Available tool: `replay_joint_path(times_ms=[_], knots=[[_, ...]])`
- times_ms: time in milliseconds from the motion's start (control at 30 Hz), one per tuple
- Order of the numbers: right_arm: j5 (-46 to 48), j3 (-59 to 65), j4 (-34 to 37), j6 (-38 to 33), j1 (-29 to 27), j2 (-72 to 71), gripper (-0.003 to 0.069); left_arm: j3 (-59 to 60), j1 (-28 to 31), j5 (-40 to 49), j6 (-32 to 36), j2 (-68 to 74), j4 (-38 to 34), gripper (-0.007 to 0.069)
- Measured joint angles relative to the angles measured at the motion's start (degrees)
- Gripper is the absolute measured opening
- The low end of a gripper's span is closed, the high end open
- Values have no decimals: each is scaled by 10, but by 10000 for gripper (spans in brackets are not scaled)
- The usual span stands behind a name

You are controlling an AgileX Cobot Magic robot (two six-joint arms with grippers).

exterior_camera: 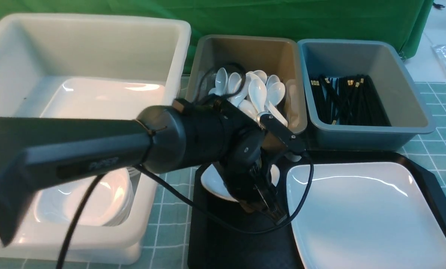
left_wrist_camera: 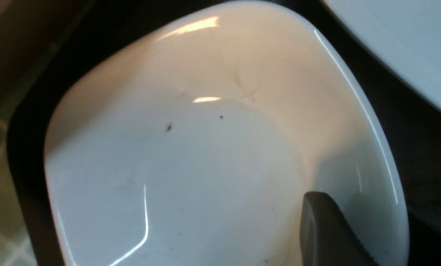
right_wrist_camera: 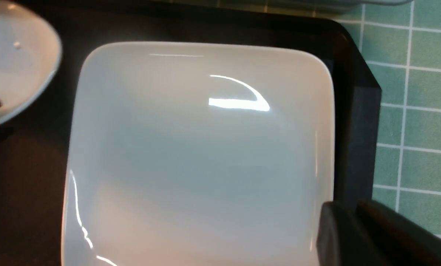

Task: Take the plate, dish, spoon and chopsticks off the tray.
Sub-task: Use the left arm to grab a small plate from the dinner plate, then use the left arm to put the small plate into the large storage box on the left

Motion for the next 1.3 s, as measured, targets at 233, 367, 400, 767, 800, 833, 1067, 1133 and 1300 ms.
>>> replay_joint_path(times_ms=[233,367,400,767,800,833,1067,1133,1300], knots=[[-2,0,1,-1,0,0,108,5,1,31,-28,-113,-10,20],[-4,0,1,-2,0,0,111,5,1,34,-52,-189,12,19],[-4,0,1,-2,0,0,113,5,1,34,-59,-210,20,19],[-11,0,1,-2,0,0,122,12,64,199,-191,-369,195,19],[-11,0,1,-2,0,0,123,20,85,215,-196,-372,193,19],[-11,0,1,-2,0,0,125,39,110,226,-200,-374,180,19],[-11,0,1,-2,0,0,129,174,161,115,-186,-370,126,19],[-11,0,1,-2,0,0,131,205,161,78,-183,-365,132,19],[-11,0,1,-2,0,0,138,239,161,52,-178,-341,145,21]])
